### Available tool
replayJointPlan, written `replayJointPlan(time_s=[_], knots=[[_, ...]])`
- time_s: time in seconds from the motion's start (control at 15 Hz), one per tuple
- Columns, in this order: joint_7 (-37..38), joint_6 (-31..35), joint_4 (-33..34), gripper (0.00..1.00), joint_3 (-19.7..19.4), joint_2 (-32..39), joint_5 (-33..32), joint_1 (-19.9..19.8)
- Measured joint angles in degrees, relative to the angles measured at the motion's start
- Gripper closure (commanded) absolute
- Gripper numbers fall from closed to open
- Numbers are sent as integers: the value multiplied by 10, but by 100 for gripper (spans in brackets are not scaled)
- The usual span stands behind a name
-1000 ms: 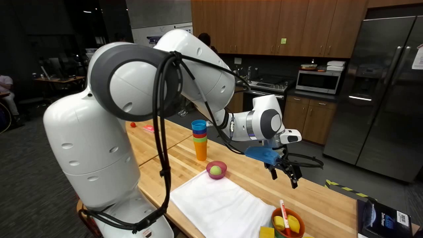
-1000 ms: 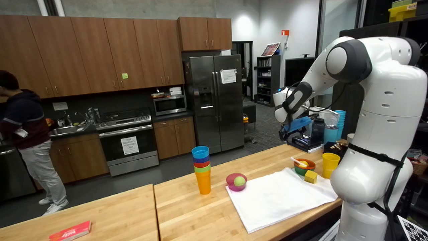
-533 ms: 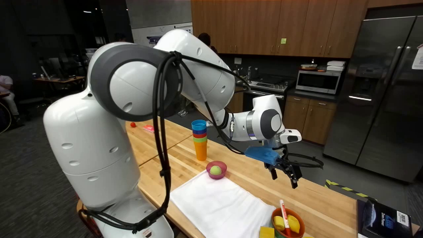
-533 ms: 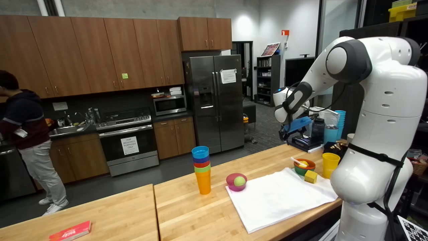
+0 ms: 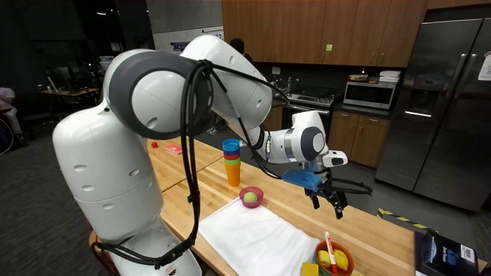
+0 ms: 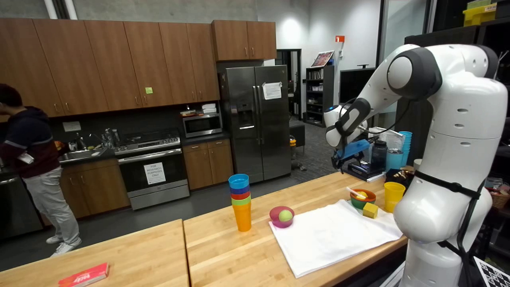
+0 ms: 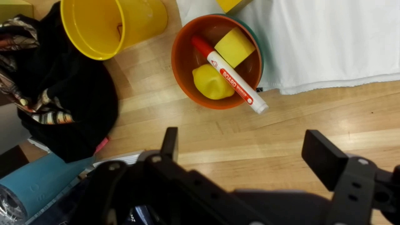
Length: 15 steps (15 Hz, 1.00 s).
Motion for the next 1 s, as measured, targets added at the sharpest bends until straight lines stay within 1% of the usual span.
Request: replayJointPlan(time_s=[0.27, 0.47, 0.73, 1.0], knots=[[37, -41, 4, 0, 0, 6, 1, -4], [62, -88, 4, 0, 0, 12, 3, -7], [70, -150, 3, 0, 0, 16, 18, -12], [69, -157, -14, 0, -1, 13, -4, -19]])
